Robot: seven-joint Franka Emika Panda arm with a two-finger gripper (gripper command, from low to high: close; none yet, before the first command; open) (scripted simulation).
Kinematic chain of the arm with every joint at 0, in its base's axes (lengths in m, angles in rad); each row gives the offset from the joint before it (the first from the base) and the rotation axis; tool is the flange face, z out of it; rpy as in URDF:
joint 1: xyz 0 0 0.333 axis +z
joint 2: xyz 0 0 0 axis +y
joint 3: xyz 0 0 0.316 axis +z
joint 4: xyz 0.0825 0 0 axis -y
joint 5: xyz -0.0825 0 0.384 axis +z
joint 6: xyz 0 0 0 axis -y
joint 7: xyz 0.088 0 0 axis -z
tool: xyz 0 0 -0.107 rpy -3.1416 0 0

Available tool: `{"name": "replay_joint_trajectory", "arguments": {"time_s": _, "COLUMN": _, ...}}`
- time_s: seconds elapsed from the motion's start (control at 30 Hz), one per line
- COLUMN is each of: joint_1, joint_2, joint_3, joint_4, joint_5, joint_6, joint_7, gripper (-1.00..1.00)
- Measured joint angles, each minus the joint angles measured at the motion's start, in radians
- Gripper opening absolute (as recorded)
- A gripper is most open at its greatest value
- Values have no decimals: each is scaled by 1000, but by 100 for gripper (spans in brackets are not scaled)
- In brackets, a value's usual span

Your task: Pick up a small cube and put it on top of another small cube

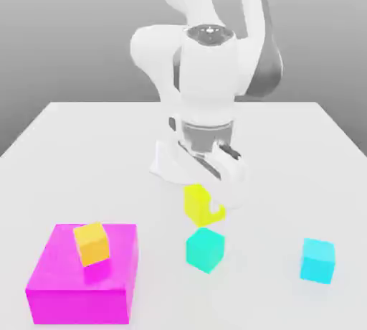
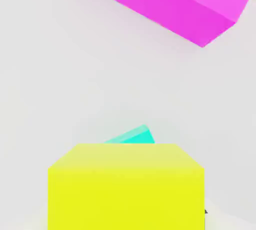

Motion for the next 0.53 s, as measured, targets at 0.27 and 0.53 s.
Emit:
{"name": "replay_joint_trajectory", "arguments": {"time_s": 0.27, "joint_1": -44, "joint_2": 190, "joint_3": 17, "joint_4": -3, "joint_5": -125, "joint_6": 188, "joint_7": 87, "gripper": -100}}
{"name": "replay_joint_trajectory", "arguments": {"time_s": 0.53, "joint_1": -60, "joint_2": 203, "joint_3": 20, "joint_4": -3, "joint_5": -133, "joint_6": 201, "joint_7": 92, "gripper": 100}}
